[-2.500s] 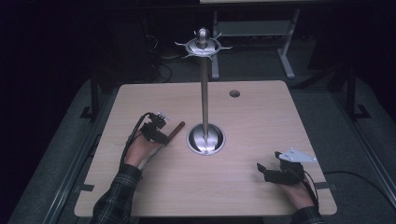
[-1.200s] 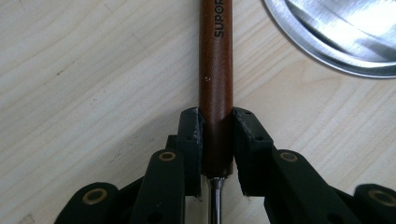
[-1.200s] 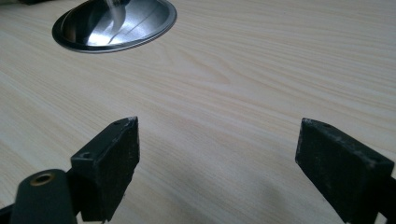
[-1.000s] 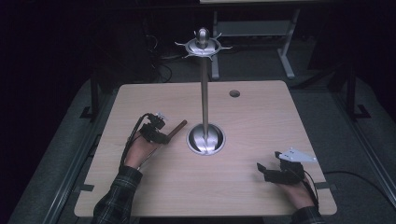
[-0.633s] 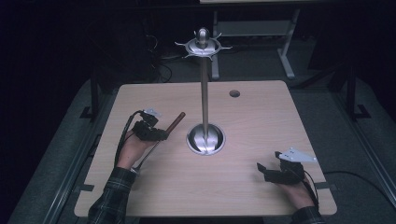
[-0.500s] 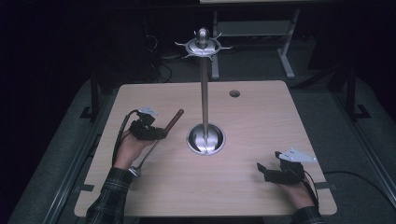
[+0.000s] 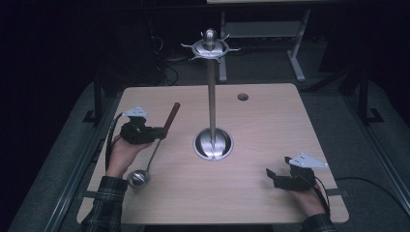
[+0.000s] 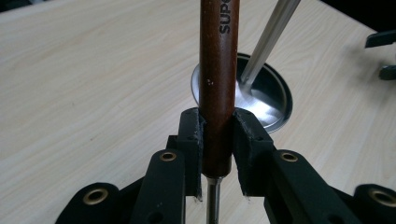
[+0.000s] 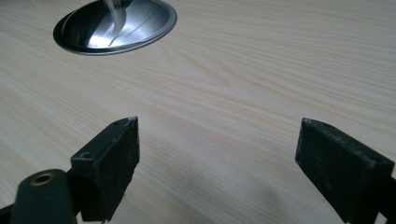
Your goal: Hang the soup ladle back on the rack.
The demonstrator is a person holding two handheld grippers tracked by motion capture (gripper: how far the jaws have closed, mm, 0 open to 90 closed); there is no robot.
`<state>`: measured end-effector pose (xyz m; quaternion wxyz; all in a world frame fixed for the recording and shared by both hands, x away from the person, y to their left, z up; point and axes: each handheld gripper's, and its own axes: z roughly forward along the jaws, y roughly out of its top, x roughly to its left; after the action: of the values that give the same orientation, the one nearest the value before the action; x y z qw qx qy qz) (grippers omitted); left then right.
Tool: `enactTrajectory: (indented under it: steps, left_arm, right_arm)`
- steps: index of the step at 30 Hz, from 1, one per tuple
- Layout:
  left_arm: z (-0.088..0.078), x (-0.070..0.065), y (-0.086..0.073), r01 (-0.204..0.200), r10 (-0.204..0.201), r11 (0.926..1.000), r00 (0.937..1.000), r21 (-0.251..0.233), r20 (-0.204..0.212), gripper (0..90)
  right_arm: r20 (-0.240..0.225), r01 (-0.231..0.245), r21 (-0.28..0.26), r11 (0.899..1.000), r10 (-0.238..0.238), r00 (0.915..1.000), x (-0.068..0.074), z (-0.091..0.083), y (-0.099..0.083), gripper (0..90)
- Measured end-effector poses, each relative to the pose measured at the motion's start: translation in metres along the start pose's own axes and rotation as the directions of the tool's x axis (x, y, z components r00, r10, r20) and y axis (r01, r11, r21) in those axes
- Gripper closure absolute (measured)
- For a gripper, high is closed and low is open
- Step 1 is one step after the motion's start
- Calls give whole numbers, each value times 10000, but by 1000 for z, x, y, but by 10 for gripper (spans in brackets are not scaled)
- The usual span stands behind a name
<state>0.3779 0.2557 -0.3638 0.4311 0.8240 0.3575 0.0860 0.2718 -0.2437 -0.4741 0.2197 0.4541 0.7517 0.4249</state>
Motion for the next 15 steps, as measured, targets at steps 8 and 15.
enactTrajectory:
  steps: [8,15]
  left_arm:
    - [-20,-1,2,-152,167,9966,9997,-811,182,736]
    - [-31,-4,5,-292,337,9917,9988,-1250,345,736]
  right_arm:
    - [-11,15,-6,10000,-15,10000,0,0,0,135]
    - [-9,11,-12,10000,-11,10000,0,0,0,135]
